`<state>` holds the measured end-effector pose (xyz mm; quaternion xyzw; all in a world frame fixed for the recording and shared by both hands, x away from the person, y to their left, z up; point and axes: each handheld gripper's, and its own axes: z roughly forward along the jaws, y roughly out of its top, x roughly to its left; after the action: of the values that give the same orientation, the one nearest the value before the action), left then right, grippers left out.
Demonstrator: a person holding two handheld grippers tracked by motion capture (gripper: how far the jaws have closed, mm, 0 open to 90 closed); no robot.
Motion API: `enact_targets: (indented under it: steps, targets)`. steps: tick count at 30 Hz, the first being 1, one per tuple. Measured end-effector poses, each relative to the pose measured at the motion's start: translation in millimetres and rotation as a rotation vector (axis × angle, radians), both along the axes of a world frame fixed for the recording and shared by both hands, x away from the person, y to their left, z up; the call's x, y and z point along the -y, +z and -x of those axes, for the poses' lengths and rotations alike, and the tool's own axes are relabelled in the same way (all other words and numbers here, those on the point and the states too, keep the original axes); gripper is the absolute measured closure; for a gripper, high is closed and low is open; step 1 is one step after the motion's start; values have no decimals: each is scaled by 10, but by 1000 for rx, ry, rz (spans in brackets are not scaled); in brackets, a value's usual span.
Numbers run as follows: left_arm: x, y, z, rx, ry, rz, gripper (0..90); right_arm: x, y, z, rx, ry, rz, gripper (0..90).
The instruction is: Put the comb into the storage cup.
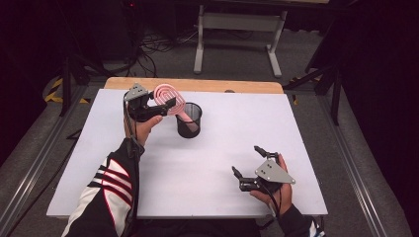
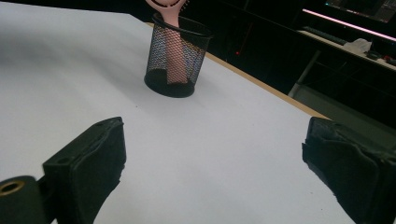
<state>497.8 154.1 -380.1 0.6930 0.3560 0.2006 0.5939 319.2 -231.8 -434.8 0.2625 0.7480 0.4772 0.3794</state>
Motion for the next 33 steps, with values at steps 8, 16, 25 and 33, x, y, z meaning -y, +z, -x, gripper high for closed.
enact_targets:
  steps: [8, 16, 25, 33]
  targets:
    - [-7, 41, 34, 34, 11, -55, 180, 0, 7, 7, 8, -1, -1, 68]
    - [-35, 93, 88, 70, 16, -89, 119, 1, 11, 9, 9, 0, 0, 68]
    - [-55, 157, 177, 103, 2, -157, 97, -4, 15, 9, 12, -3, -1, 68]
    - [-75, 213, 276, 140, 2, -192, 94, -4, 17, 9, 14, -6, -2, 68]
